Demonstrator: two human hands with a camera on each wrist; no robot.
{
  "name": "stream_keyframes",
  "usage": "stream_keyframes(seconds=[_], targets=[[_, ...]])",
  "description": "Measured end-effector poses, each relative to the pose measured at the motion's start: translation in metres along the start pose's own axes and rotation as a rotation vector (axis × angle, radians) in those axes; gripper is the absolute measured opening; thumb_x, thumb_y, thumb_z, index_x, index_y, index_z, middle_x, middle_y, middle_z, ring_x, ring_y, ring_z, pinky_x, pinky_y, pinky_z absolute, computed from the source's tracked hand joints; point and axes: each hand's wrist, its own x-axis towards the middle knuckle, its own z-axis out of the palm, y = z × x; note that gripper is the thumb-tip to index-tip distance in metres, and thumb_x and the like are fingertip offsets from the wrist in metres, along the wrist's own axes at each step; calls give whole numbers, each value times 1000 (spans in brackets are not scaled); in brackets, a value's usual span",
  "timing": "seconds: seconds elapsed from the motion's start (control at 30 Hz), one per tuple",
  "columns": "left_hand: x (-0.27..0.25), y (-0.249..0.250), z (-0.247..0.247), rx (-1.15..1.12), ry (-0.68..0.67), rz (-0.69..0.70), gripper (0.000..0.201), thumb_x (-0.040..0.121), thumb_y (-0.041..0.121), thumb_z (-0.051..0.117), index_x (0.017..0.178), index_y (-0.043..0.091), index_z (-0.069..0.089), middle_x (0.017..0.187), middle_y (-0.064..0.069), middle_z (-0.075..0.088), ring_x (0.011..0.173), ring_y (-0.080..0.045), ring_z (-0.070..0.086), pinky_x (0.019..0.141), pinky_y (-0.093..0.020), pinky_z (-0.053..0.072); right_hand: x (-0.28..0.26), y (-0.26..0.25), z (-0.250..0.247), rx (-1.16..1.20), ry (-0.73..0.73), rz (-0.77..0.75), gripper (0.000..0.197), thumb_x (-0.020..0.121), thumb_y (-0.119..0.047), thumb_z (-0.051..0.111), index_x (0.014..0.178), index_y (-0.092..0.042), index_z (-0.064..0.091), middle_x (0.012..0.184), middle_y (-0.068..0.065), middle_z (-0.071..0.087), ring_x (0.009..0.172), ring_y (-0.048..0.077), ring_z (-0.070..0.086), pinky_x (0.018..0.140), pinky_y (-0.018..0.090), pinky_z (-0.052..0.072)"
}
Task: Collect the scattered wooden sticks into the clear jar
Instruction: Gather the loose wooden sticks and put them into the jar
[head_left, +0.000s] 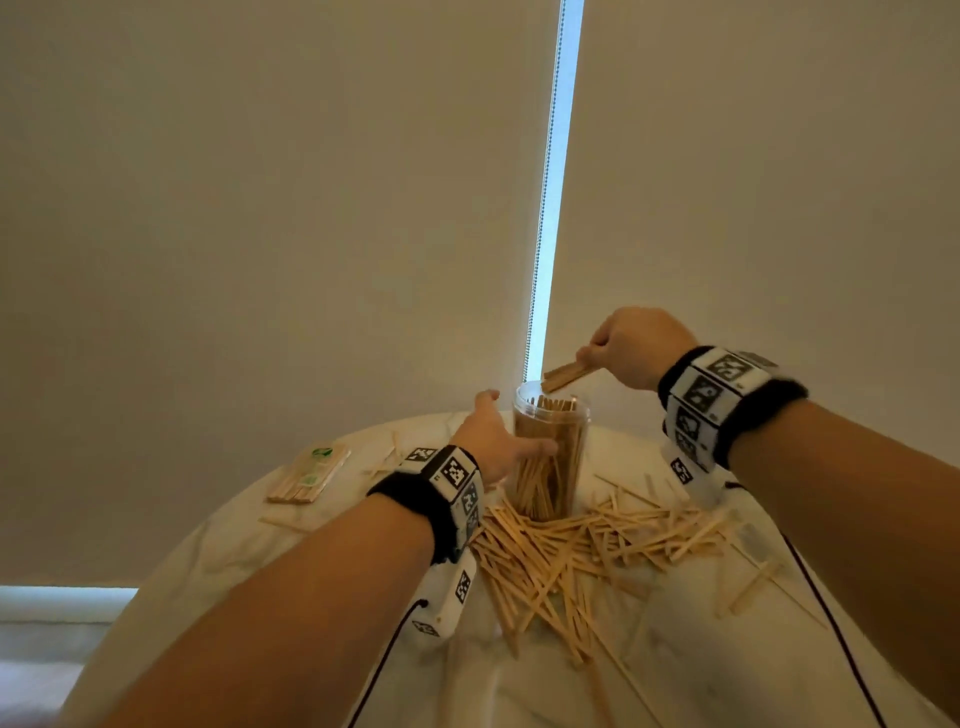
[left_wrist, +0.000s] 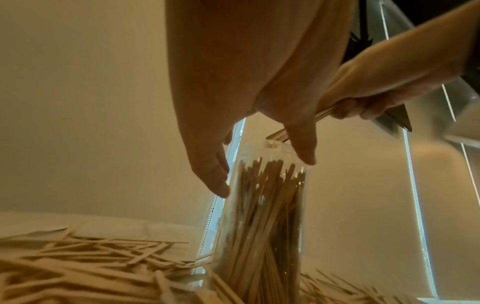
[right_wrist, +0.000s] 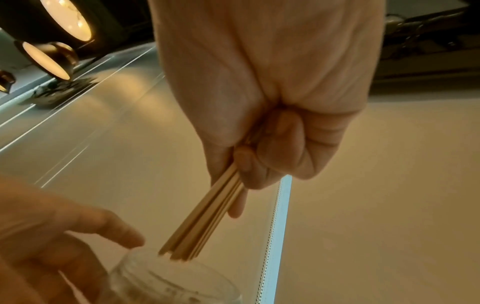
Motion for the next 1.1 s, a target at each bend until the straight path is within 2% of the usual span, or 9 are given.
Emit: stream_keyframes(seconds=[0.07, 0.17, 0.27, 0.37, 0.47, 0.6, 0.77, 0.9, 1.1], targets=[[21, 0, 13, -39, 1, 52, 147, 52, 60, 92, 159, 24, -1, 156, -12, 39, 138, -29, 45, 111, -42, 41, 25, -9, 12, -135, -103, -48, 34, 94, -45, 62, 104, -16, 77, 94, 3, 72, 91, 21, 66, 73, 32, 52], [47, -8, 32, -168, 24, 43, 172, 26, 75, 90, 156, 31, -13, 152, -5, 48, 134, -24, 50, 112, -48, 42, 50, -23, 29, -268, -217, -122, 36, 94, -44, 62, 108, -14, 75, 98, 1, 70, 98, 23, 66, 83, 34, 55], [52, -19, 36, -221, -14, 84, 135, 60, 43, 95, 157, 30, 2, 141, -2, 57, 123, -21, 58, 97, -32, 50, 64, -30, 37, -323, -263, -168, 35, 92, -44, 66, 104, -14, 75, 84, -2, 65, 90, 22, 65, 84, 35, 56], [52, -29, 39, -255, -35, 139, 113, 71, 30, 90, 152, 35, 11, 131, 0, 61, 118, -20, 61, 89, -26, 49, 71, -32, 29, -389, -397, -150, 35, 86, -43, 74, 105, -15, 77, 86, -2, 70, 83, 18, 64, 79, 30, 53], [52, -34, 46, -301, -23, 150, 115, 70, 27, 91, 152, 37, 10, 135, 0, 60, 120, -19, 60, 104, -37, 48, 72, -30, 23, -399, -520, -104, 37, 85, -47, 74, 103, -15, 78, 70, -4, 63, 63, 11, 52, 62, 23, 42], [54, -36, 47, -301, -18, 156, 119, 67, 33, 92, 152, 42, 9, 140, -1, 56, 124, -23, 57, 107, -46, 47, 68, -36, 38, -416, -452, -161, 40, 95, -45, 63, 111, -10, 76, 79, -2, 66, 64, 11, 52, 52, 16, 36], [54, -35, 48, -279, -3, 131, 119, 64, 41, 91, 151, 48, 10, 141, -2, 55, 126, -26, 56, 107, -51, 46, 61, -41, 55, -387, -412, -146, 34, 90, -43, 70, 105, -13, 76, 87, -3, 72, 79, 14, 66, 73, 25, 54], [53, -34, 49, -296, -2, 130, 123, 58, 44, 91, 151, 48, 11, 139, 0, 57, 125, -25, 57, 106, -50, 47, 55, -51, 57, -397, -429, -164, 36, 96, -39, 63, 102, -5, 73, 85, 1, 64, 69, 14, 55, 57, 20, 42], [55, -37, 53, -309, 15, 114, 129, 43, 57, 88, 147, 52, 12, 139, 1, 55, 124, -24, 57, 105, -51, 48, 55, -46, 59, -260, -460, -107, 23, 98, -14, 54, 102, -1, 72, 97, 9, 72, 80, 19, 62, 72, 25, 49]])
